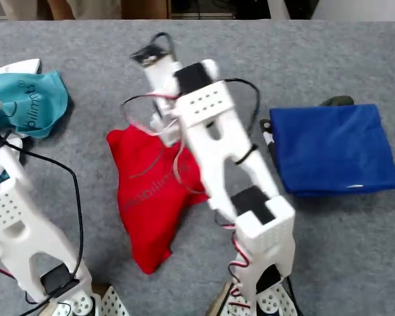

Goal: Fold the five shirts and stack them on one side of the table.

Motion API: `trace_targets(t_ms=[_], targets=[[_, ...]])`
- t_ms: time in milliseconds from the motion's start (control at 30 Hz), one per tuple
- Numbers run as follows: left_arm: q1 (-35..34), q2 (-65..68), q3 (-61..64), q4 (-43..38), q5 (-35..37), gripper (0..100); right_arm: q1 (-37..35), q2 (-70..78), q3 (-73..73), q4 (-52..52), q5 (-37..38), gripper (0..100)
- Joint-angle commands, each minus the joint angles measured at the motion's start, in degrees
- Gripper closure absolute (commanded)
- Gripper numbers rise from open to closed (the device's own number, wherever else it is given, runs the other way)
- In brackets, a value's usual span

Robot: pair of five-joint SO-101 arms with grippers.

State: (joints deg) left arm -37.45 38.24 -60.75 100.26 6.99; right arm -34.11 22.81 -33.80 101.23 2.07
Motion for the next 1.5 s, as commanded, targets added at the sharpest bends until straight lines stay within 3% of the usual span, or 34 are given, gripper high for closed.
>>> trace_targets(t_ms=[0,133,367,567,667,800,867,1067,1467], targets=[[-0.88,-13.85,13.98,0.62,-1.58,98,-4.26,0.22,-5.76,0.7,0.53,90.1],[-0.44,-26.59,34.11,-3.25,-3.52,98,-5.93,7.08,-11.3,0.7,0.26,81.9],[1.85,-48.48,82.9,-30.77,-3.78,98,-7.69,22.99,-23.87,0.35,0.44,71.2],[4.48,-67.03,106.9,-44.48,-3.34,98,-5.58,37.85,-39.25,0.53,0.26,71.4],[4.13,-73.36,113.14,-48.62,-3.34,98,-3.82,41.98,-46.02,0.88,0.18,78.8],[4.57,-77.49,117.71,-50.99,-3.34,98,-0.84,44.7,-50.07,0.88,0.62,99.8],[4.57,-77.49,119.91,-53.27,-3.34,98,0.66,44.88,-50.42,1.14,0.26,96.4],[4.57,-77.49,125.01,-58.11,-3.34,98,3.74,36.97,-50.15,1.14,-0.09,99.3],[4.57,-77.49,126.24,-58.46,-3.43,98,11.38,13.32,-45.23,1.14,0.09,99.3]])
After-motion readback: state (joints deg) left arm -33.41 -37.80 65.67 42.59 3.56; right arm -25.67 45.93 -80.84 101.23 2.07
